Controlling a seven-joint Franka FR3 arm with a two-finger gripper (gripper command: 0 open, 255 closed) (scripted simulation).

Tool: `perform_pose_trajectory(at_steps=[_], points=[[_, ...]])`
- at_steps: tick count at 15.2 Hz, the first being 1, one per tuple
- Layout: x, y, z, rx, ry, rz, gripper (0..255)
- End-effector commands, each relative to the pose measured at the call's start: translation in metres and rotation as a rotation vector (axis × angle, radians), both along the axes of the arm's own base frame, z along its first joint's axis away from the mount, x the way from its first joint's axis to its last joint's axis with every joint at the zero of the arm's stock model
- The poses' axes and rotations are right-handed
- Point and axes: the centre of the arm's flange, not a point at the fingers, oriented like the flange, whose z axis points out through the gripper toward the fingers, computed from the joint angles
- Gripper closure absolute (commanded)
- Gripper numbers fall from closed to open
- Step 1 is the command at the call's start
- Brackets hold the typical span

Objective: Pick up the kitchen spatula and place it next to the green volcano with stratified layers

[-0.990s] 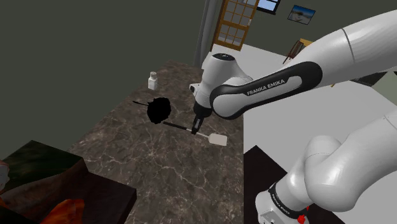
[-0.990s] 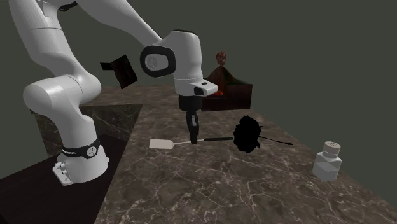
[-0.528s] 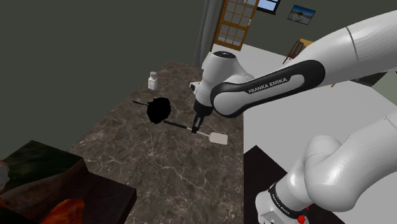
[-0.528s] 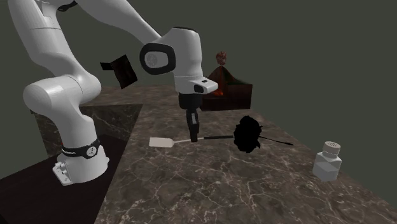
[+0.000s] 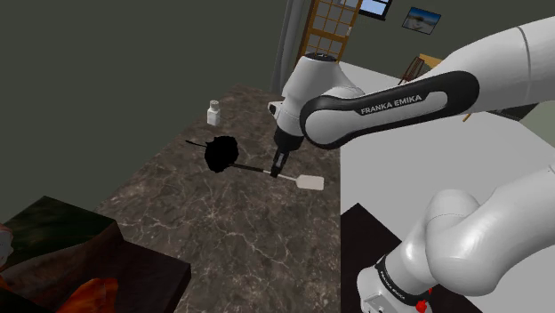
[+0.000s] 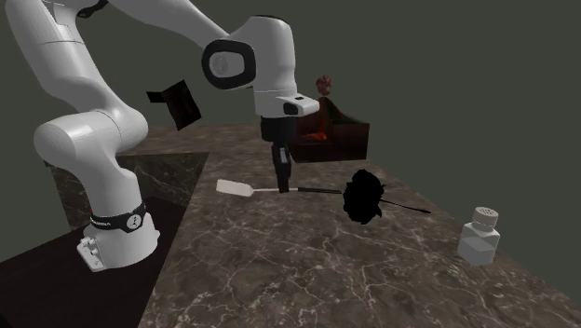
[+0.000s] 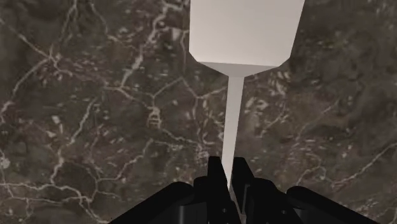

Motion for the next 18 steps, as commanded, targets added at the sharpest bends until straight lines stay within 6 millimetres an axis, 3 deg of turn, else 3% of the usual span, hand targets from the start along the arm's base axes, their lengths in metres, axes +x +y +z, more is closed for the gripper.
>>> perform_pose_trajectory(at_steps=[1,18], points=[[0.0,0.001,0.011,0.0,0.0,0.0,255],[0.0,0.001,0.101,0.0,0.0,0.0,255]])
